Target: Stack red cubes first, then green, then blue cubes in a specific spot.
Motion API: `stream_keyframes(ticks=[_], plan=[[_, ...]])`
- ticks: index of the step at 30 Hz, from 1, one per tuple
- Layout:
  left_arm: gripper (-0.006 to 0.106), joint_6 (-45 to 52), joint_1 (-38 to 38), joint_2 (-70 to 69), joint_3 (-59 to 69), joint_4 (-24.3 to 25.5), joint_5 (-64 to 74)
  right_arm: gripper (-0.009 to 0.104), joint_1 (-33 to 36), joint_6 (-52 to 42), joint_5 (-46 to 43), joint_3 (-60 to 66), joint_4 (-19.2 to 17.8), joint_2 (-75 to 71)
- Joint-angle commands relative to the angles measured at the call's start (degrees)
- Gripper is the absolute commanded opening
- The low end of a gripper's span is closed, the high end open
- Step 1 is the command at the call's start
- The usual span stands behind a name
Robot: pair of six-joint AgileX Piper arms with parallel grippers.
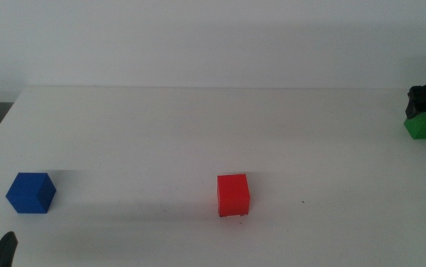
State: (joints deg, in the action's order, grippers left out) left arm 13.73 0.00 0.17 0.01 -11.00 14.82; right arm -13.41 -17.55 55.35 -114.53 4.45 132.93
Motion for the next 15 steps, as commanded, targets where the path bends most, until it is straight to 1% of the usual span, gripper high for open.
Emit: stream_keyframes(ticks=[1,7,10,12,13,15], plan=[[0.092,-0.16,0.0,-0.17,-0.01,-0.04,-0.88,0.08,-0.27,-0.28,-1.15,-0.26,0.09,0.05],[0.092,-0.16,0.0,-0.17,-0.01,-0.04,-0.88,0.08,-0.27,-0.28,-1.27,-0.26,0.09,1.55],[0.092,-0.16,0.0,-0.17,-0.01,-0.04,-0.88,0.076,-0.27,-0.28,-1.16,-0.26,0.09,2.12],[0.092,-0.16,0.0,-0.17,-0.01,-0.04,-0.88,0.068,-0.27,-0.28,-1.41,-0.26,0.09,2.22],[0.092,-0.16,0.0,-0.17,-0.01,-0.04,-0.88,0.062,-0.27,-0.28,-1.63,-0.26,0.09,2.22],[0.092,-0.16,0.0,-0.17,-0.01,-0.04,-0.88,0.045,-0.27,-0.11,-1.88,-0.26,0.09,2.22]])
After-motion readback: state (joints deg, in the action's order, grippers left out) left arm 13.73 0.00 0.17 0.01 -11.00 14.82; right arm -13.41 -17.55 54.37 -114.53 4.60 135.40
